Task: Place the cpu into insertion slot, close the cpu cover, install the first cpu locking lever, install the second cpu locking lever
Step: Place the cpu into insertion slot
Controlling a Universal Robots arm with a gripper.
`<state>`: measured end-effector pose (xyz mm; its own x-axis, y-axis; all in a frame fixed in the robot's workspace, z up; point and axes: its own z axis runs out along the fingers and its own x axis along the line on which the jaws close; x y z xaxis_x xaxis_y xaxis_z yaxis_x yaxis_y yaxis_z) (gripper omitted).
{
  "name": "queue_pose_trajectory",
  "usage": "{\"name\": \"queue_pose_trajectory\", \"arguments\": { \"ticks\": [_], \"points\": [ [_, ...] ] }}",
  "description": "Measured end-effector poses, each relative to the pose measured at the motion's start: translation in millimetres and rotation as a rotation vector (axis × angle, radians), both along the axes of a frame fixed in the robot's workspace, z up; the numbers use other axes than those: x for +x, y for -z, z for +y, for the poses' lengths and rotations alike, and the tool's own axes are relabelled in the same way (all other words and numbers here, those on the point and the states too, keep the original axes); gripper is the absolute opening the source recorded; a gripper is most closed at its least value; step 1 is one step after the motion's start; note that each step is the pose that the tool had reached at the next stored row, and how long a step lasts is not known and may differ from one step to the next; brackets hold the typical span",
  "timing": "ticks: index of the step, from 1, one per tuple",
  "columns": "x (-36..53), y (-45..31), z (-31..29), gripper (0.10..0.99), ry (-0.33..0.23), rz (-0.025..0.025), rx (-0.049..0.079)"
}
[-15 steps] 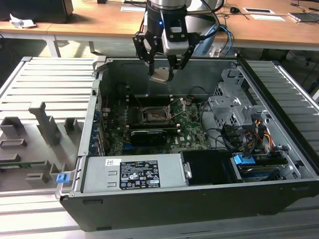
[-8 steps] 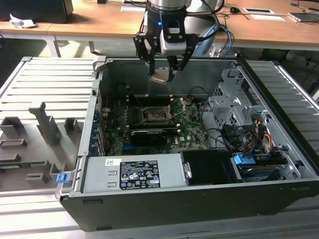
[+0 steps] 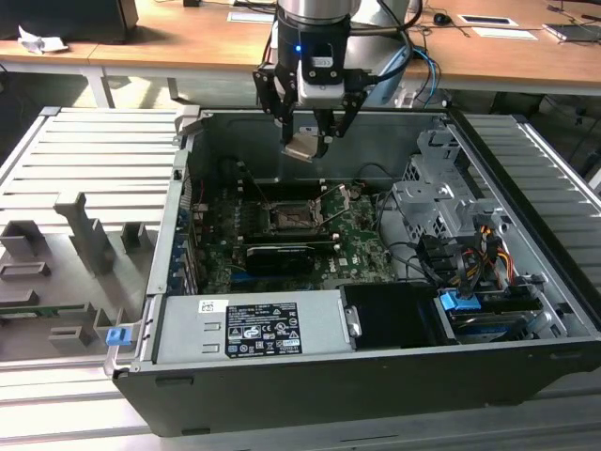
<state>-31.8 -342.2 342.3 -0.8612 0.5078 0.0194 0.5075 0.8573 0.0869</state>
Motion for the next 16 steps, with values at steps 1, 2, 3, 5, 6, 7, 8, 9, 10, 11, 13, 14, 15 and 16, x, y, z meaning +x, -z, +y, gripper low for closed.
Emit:
{"name": "queue_pose_trajectory", "arguments": {
  "ticks": [1, 2, 3, 5, 6, 7, 8, 9, 10, 11, 13, 14, 15, 16],
  "points": [
    [0.0, 0.9, 0.0, 0.541, 0.002, 0.0000, 0.000],
    [0.0, 1.3, 0.0, 0.541, 0.004, 0.0001, 0.000],
    [0.0, 1.7, 0.0, 0.541, 0.005, 0.0002, 0.000],
    [0.0, 2.4, 0.0, 0.541, 0.009, 0.0003, -0.001],
    [0.0, 2.6, 0.0, 0.541, 0.010, 0.0004, -0.001],
    [-0.1, 2.8, 0.0, 0.541, 0.012, 0.0004, -0.001],
    [-0.1, 3.0, 0.0, 0.541, 0.014, 0.0004, -0.001],
    [-0.1, 3.1, 0.0, 0.541, 0.015, 0.0004, -0.001],
    [-0.1, 3.3, 0.0, 0.541, 0.017, 0.0004, -0.001],
    [-0.1, 3.3, 0.0, 0.541, 0.020, 0.0004, -0.001],
    [-0.1, 3.7, 0.0, 0.541, 0.036, 0.0004, -0.001],
    [-0.1, 3.9, 0.0, 0.541, 0.047, 0.0004, -0.001],
    [-0.1, 4.1, 0.0, 0.541, 0.058, 0.0004, -0.001],
    [-0.1, 4.2, 0.0, 0.541, 0.070, 0.0004, -0.001]
  ]
}}
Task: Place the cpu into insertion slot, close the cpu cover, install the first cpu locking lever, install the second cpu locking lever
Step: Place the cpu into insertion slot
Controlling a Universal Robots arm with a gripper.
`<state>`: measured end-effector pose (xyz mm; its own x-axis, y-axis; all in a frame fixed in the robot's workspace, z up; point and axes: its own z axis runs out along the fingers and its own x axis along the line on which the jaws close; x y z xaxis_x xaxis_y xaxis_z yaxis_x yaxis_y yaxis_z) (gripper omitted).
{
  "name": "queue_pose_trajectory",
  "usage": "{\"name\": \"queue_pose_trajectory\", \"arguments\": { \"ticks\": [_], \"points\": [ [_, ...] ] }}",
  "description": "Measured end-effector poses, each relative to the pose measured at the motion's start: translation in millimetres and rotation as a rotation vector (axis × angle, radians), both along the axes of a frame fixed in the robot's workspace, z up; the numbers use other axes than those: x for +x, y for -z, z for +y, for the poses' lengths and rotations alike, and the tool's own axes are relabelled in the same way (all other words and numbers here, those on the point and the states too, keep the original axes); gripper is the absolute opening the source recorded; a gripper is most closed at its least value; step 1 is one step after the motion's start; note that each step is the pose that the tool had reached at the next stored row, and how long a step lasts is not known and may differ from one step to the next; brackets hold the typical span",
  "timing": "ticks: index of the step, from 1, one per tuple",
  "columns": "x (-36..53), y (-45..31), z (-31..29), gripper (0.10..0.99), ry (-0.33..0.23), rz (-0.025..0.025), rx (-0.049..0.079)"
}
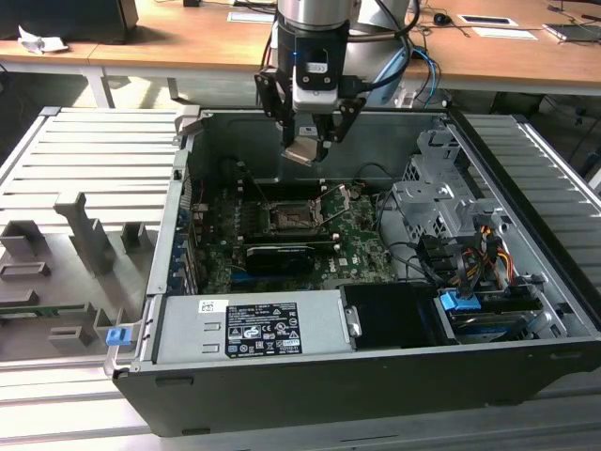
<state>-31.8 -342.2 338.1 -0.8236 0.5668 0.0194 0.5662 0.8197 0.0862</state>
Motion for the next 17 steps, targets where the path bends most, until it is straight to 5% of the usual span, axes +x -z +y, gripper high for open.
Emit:
{"name": "queue_pose_trajectory", "arguments": {
  "ticks": [17],
  "points": [
    [0.0, 1.1, 0.0, 0.541, 0.072, 0.0000, -0.001]
  ]
}}
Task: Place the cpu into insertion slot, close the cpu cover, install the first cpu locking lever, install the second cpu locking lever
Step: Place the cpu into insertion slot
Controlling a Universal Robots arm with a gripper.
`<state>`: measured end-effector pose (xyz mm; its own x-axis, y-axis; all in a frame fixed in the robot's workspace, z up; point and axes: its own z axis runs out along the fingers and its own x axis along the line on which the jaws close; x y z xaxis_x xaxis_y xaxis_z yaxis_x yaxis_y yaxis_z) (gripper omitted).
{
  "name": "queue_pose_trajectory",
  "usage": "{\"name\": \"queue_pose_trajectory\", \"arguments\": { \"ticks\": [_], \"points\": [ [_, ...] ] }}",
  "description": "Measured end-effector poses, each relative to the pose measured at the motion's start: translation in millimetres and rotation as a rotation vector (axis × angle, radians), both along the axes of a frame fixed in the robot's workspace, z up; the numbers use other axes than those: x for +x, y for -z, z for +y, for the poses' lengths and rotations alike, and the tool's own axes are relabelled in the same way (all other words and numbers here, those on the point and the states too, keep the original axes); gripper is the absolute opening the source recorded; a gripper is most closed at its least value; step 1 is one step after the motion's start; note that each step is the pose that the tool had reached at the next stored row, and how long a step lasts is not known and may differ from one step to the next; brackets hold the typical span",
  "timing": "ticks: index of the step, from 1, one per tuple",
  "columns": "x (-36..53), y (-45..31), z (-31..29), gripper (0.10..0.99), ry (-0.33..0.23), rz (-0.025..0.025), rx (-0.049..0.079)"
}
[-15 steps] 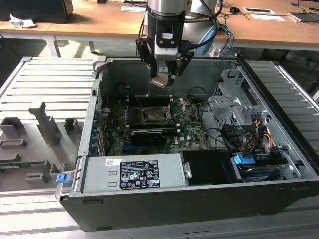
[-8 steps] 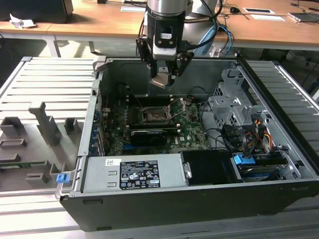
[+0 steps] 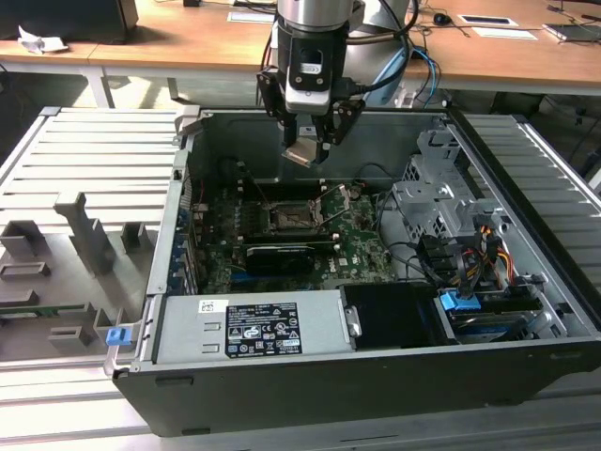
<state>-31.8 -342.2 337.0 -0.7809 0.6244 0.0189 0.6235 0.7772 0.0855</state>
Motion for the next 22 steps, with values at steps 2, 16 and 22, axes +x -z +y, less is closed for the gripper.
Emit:
{"name": "queue_pose_trajectory", "arguments": {
  "ticks": [2, 16, 22],
  "points": [
    [0.0, 0.0, 0.0, 0.541, 0.003, 0.0000, 0.000],
    [-0.2, 1.4, 0.3, 0.541, 0.076, 0.0000, 0.000],
    [-0.2, 2.4, 0.2, 0.541, 0.118, 0.0000, 0.000]
  ]
}}
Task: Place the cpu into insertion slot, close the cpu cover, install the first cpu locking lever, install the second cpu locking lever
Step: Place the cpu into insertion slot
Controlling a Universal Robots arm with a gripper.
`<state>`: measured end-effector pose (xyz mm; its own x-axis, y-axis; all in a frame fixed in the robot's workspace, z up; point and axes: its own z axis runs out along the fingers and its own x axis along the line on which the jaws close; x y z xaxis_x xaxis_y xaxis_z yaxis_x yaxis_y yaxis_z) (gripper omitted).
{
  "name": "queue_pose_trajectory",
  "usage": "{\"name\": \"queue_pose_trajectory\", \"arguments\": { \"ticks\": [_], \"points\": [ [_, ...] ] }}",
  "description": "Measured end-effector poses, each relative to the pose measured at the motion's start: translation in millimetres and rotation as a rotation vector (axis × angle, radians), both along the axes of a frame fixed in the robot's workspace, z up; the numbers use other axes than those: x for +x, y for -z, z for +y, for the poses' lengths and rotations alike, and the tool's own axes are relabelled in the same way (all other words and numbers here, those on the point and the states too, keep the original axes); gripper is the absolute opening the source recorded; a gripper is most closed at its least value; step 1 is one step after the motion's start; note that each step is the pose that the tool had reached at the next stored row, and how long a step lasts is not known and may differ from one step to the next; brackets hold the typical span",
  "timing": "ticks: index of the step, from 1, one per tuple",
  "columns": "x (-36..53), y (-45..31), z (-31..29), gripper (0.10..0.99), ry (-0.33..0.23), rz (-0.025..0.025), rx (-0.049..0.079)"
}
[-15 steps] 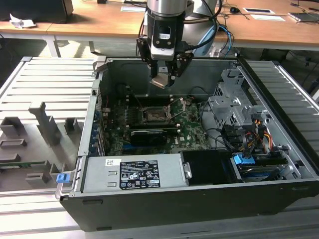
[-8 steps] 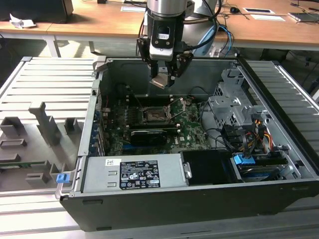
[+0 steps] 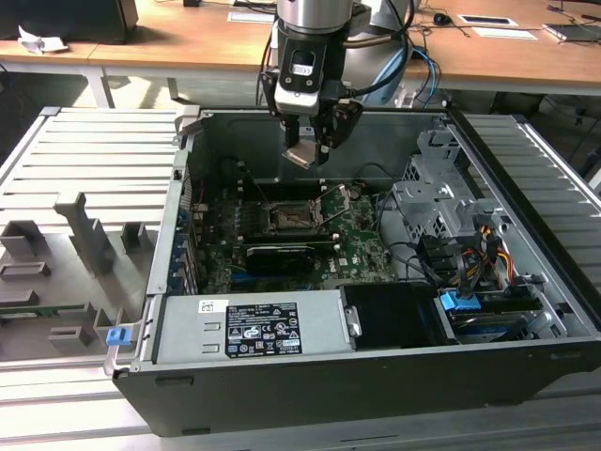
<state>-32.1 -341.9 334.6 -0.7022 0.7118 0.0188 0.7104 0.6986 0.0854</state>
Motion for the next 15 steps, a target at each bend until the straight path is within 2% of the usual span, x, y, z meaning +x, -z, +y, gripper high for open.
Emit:
{"name": "queue_pose_trajectory", "arguments": {
  "ticks": [6, 12, 15],
  "points": [
    [0.0, 1.0, 0.0, 0.541, 0.030, 0.0000, 0.000],
    [0.0, 3.0, 0.0, 0.541, 0.104, 0.0000, 0.000],
    [-1.0, 6.1, 0.0, 0.541, 0.111, 0.0028, -0.001]
  ]
}}
